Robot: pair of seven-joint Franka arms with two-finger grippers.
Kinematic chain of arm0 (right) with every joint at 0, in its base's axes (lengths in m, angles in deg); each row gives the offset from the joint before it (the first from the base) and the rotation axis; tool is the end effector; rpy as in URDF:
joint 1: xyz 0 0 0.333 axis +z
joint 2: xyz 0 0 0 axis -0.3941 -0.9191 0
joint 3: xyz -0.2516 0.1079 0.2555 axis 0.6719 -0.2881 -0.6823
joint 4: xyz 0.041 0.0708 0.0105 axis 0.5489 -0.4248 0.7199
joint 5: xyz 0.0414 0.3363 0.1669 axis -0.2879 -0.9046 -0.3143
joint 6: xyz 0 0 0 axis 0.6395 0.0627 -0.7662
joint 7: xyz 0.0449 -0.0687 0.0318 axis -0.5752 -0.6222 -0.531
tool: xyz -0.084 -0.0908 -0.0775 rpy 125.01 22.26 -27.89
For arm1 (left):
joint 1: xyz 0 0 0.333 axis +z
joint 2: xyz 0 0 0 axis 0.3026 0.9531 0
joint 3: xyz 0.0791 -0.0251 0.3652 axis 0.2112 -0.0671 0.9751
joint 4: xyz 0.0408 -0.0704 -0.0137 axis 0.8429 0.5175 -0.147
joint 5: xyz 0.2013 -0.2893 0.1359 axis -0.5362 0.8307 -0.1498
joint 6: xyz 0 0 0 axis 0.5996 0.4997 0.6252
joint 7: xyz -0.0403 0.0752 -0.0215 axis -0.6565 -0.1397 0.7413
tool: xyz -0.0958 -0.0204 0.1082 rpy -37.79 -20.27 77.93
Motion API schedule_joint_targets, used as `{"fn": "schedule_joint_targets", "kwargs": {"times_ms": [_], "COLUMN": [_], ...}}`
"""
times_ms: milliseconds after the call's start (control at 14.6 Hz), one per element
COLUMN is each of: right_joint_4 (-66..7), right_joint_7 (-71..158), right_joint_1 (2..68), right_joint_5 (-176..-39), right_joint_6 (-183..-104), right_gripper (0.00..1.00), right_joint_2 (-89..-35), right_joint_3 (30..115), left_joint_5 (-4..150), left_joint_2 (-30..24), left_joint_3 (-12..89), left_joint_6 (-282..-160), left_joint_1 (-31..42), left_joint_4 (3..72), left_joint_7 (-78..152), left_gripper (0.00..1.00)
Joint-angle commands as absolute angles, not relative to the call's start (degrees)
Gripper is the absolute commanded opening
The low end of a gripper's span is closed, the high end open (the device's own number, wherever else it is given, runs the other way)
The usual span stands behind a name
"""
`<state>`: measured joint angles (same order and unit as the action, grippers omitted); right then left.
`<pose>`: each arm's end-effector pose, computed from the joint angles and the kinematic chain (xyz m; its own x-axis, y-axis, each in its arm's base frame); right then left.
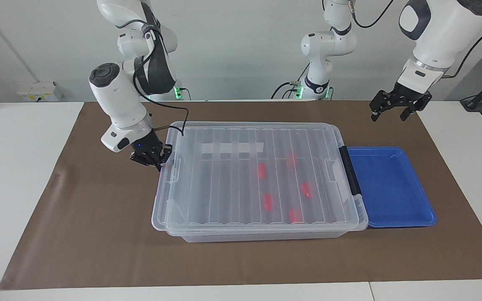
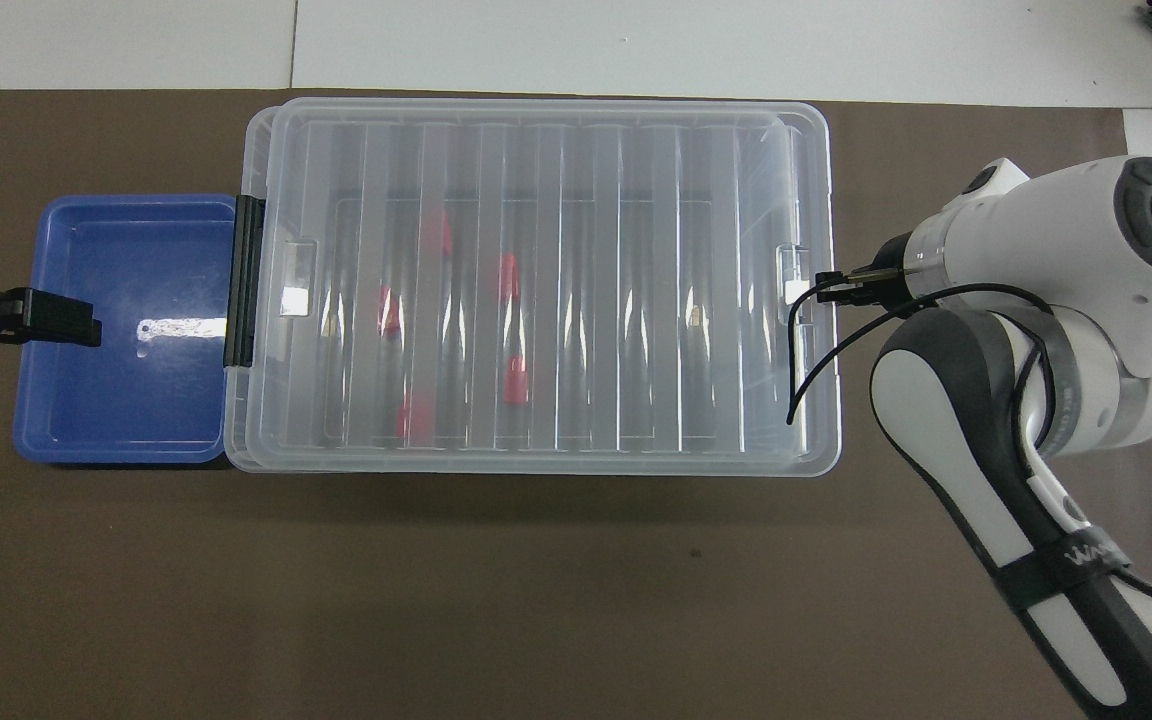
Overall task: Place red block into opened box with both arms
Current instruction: 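Push the clear lid back over the box opening with the right gripper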
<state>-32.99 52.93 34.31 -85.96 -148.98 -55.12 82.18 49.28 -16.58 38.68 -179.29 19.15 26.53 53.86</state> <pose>0.6018 0.1074 0.4805 0.9906 0.0509 0.1268 0.0688 -0.9877 -0.1405 0.5245 -0.0167 0.6235 0.9983 -0.0454 0.0368 -0.0462 -0.9987 0.0220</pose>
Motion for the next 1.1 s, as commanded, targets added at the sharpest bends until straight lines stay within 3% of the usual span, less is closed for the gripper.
{"fn": "schedule_joint_targets", "kwargs": {"times_ms": [0, 137, 411, 480, 548, 754, 1028], "right_joint_4": [-34.29, -34.46, -34.11, -33.85, -33.67, -32.97, -27.18], "right_joint_7": [52.98, 52.89, 51.22, 51.48, 51.75, 53.14, 56.05], "right_joint_1": [34.63, 34.63, 34.11, 34.11, 33.5, 31.73, 29.89], "right_joint_5": [-88.81, -89.61, -88.74, -87.16, -84.19, -79.25, -73.53], "right_joint_6": [-148.88, -148.97, -148.44, -148.09, -147.91, -145.21, -134.93], "right_gripper": [0.0, 0.0, 0.0, 0.18, 0.98, 1.0, 1.0], "right_joint_2": [-54.71, -54.62, -54.71, -54.71, -54.54, -51.9, -49.97], "right_joint_3": [82.08, 82.08, 82.34, 82.61, 82.78, 83.05, 83.31], "left_joint_5": [49.61, 49.61, 49.61, 49.61, 49.61, 49.61, 49.61], "left_joint_2": [-15.19, -13.51, -13.24, -13.33, -13.33, -13.33, -13.42], "left_joint_3": [39.35, 39.35, 39.44, 39.44, 39.44, 39.44, 39.44], "left_joint_6": [-176.1, -172.4, -172.47, -172.21, -172.12, -171.95, -172.03], "left_joint_1": [18.76, 18.93, 18.93, 18.85, 18.76, 18.32, 18.41], "left_joint_4": [22.16, 17.59, 17.57, 17.57, 17.57, 17.65, 17.74], "left_joint_7": [54.36, 54.36, 54.45, 54.36, 54.45, 54.36, 54.53], "left_gripper": [1.0, 1.0, 1.0, 1.0, 1.0, 1.0, 1.0]}}
